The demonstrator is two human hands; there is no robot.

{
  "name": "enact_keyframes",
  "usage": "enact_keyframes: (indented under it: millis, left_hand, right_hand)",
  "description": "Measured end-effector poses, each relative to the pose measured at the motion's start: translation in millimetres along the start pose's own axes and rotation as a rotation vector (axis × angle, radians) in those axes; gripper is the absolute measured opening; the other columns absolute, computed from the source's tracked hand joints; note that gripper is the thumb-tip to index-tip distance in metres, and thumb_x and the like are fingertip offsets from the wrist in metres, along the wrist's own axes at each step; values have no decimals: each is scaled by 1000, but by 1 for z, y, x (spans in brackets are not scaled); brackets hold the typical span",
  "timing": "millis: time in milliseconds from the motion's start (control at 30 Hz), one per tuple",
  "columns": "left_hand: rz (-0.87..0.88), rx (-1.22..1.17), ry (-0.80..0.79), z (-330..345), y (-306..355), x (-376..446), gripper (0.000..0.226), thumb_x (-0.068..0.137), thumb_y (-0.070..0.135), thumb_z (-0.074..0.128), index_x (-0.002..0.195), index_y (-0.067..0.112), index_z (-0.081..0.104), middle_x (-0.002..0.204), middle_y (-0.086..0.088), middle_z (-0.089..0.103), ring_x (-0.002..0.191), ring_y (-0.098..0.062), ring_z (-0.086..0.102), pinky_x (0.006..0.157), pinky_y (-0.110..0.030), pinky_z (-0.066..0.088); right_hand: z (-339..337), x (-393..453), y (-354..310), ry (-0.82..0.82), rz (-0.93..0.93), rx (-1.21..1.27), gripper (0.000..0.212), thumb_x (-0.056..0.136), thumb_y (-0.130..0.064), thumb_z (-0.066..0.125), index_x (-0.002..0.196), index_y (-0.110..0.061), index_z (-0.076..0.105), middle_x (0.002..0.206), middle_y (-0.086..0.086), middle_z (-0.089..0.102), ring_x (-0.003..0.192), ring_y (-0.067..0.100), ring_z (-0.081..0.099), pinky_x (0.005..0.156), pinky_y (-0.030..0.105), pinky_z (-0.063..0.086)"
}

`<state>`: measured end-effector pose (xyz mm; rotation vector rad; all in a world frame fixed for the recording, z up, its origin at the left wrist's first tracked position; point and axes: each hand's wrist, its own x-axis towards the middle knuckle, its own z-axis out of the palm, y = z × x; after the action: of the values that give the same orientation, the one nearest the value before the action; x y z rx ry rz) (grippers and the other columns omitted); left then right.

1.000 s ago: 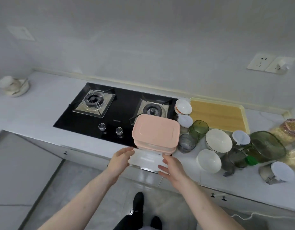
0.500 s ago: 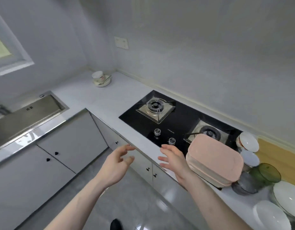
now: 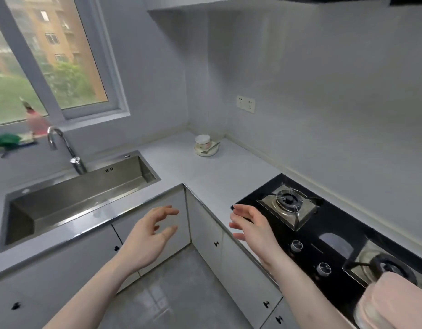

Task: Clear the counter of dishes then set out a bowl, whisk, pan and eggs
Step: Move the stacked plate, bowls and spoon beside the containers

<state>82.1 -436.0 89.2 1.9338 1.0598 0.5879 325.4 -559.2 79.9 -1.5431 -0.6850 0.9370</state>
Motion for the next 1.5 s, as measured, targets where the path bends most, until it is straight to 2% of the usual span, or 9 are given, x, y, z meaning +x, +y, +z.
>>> enact_keyframes:
  millis: [233, 500, 667, 867, 1067, 1233, 1300, 1433, 1500]
  left_hand:
    - [22, 5, 13, -49, -32, 42, 28, 94, 23, 66, 115, 41, 66, 138, 31, 51, 127, 4, 51, 106, -27, 42]
    - [25, 23, 1, -54, -48, 125, 28, 93, 25, 67, 115, 43, 66, 139, 31, 49, 126, 5, 51, 104, -23, 40]
    - [9, 69, -11, -56, -57, 198, 28, 93, 26, 67, 115, 42, 66, 139, 29, 49, 120, 18, 49, 105, -22, 43]
    - [-49, 78, -29, -54, -61, 297, 26, 92, 27, 68, 113, 43, 67, 139, 29, 51, 124, 5, 52, 104, -28, 44]
    - [-106, 63, -49, -29, -59, 384, 24, 94, 28, 66, 113, 41, 66, 134, 31, 51, 123, 3, 53, 98, -20, 41]
    - [-164, 66, -129, -16, -81, 435, 24, 93, 30, 67, 114, 41, 66, 137, 22, 53, 124, -3, 53, 106, -32, 44]
    - [-207, 60, -150, -13, -89, 459, 24, 93, 31, 67, 115, 40, 65, 135, 18, 56, 124, -5, 54, 100, -30, 45]
    - [-309, 55, -249, -2, -104, 516, 25, 93, 31, 67, 118, 36, 65, 123, 0, 64, 125, -11, 54, 76, -25, 52]
    - [-337, 72, -295, 6, -115, 546, 30, 93, 30, 67, 123, 33, 63, 123, -4, 65, 127, -15, 54, 71, -23, 52]
  right_hand:
    - [56, 43, -13, -31, -11, -51, 29, 94, -28, 68, 122, -34, 63, 127, -17, 62, 98, 4, 72, 90, 35, 60]
    - [75, 134, -25, -35, 2, -97, 27, 93, -32, 69, 119, -38, 64, 127, -20, 61, 95, 14, 73, 95, 42, 59]
    - [78, 208, -26, -47, 3, -88, 27, 95, -26, 68, 121, -33, 64, 128, -15, 60, 99, 7, 71, 90, 35, 60]
    - [68, 299, -32, -32, 43, -81, 26, 95, -28, 67, 120, -34, 63, 126, -16, 60, 100, 10, 71, 95, 40, 59]
    - [40, 375, -36, 5, 72, -142, 28, 94, -31, 68, 121, -37, 62, 126, -17, 60, 99, 16, 71, 96, 44, 58]
    - [32, 407, -35, 29, 95, -172, 27, 93, -29, 69, 119, -35, 62, 124, -17, 60, 97, 15, 71, 95, 42, 58]
    - [30, 417, -34, 39, 114, -181, 27, 93, -29, 69, 119, -35, 62, 124, -18, 60, 96, 14, 70, 95, 42, 58]
    - [24, 438, -24, 78, 156, -189, 29, 93, -32, 69, 121, -36, 61, 124, -21, 59, 101, 11, 69, 98, 41, 56]
    - [23, 449, -17, 97, 184, -209, 31, 92, -35, 70, 121, -38, 61, 126, -21, 58, 107, 9, 67, 101, 41, 55]
